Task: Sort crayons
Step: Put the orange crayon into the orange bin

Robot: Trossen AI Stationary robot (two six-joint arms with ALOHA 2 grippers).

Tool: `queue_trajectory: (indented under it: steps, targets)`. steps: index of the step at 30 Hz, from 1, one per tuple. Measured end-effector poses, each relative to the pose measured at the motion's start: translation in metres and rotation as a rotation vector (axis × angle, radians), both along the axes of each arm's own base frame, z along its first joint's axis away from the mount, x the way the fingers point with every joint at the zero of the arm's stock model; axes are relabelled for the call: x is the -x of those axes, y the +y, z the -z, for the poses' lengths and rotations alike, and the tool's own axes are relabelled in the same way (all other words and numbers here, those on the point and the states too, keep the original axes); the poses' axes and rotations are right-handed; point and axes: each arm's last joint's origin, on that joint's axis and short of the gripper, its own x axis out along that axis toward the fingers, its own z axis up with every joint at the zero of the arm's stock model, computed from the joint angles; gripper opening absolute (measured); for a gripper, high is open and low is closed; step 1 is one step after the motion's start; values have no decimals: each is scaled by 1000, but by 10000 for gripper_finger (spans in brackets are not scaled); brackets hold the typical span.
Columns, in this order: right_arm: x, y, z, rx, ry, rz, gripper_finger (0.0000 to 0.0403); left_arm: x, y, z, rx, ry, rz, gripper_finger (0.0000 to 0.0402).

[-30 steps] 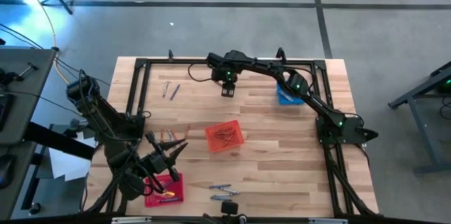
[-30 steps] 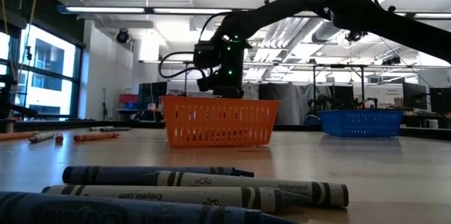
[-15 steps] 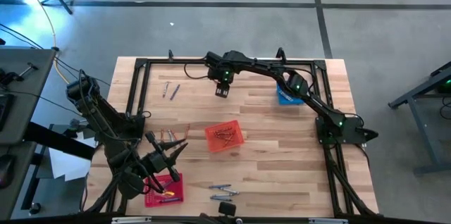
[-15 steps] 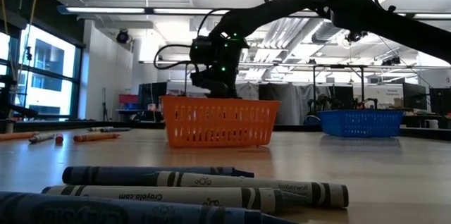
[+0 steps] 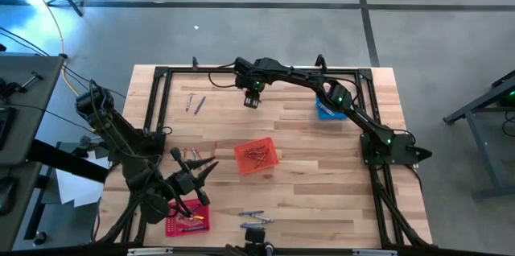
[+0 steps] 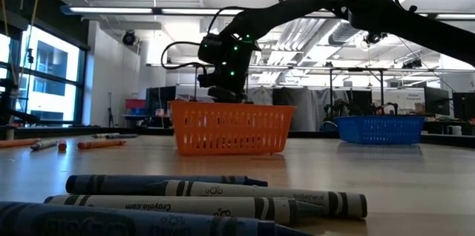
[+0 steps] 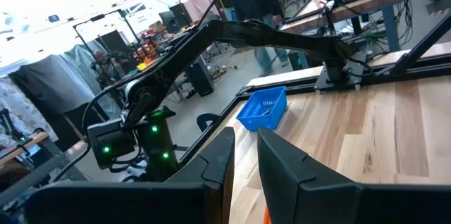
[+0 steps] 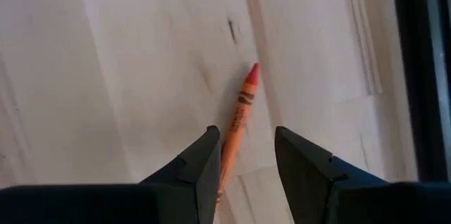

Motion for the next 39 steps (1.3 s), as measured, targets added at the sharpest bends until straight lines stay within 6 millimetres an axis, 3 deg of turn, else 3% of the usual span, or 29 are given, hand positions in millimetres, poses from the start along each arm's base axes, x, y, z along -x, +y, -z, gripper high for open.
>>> queue_trajectory:
  steps: [21, 28, 34, 37, 39]
  targets:
    - [1, 2, -3, 9, 17, -21, 129, -1, 1, 0, -10, 3, -10, 51]
    - [25, 12, -34, -52, 125, 49, 129, -11, 12, 0, 27, -22, -62, 51]
    - [55, 32, -58, -177, 330, 97, 129, -43, 45, 5, 59, 69, -45, 51]
    - [58, 42, -71, -161, 313, 113, 129, -55, 65, 9, 61, 118, -69, 51]
    - [67, 51, -91, -152, 292, 103, 129, -61, 76, 11, 66, 155, -71, 51]
